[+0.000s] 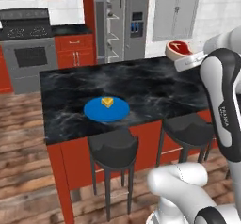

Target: Take the cheese, steak, and potato from the fridge and place them on the plate on the dining counter to create an appetizer plate.

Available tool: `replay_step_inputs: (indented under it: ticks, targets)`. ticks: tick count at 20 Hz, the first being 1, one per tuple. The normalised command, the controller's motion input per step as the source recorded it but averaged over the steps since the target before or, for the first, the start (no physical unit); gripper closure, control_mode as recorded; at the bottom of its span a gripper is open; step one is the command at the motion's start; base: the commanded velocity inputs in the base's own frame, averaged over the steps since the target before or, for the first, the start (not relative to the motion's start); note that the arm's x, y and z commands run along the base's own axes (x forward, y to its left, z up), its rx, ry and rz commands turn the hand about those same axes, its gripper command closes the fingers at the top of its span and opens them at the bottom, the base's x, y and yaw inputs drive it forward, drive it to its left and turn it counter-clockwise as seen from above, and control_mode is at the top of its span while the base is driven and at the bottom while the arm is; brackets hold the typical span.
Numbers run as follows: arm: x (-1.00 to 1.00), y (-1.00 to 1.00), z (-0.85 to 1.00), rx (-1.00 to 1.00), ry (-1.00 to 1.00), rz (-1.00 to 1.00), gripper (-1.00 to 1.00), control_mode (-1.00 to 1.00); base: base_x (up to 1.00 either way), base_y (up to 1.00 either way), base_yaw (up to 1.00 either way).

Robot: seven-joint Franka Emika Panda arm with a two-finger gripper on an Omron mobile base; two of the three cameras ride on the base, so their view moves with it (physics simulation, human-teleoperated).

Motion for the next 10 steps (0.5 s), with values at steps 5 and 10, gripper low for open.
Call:
replay_step_inputs:
  ticks: [5, 10]
  targets:
    - [0.0, 0.0, 0.0, 0.0, 0.0, 0.0, 1.0, 1.0, 0.7, 0.27, -0.42]
    - [0.0, 0.0, 0.0, 0.0, 0.0, 0.0, 1.0, 1.0, 0.62, 0.66, -0.4]
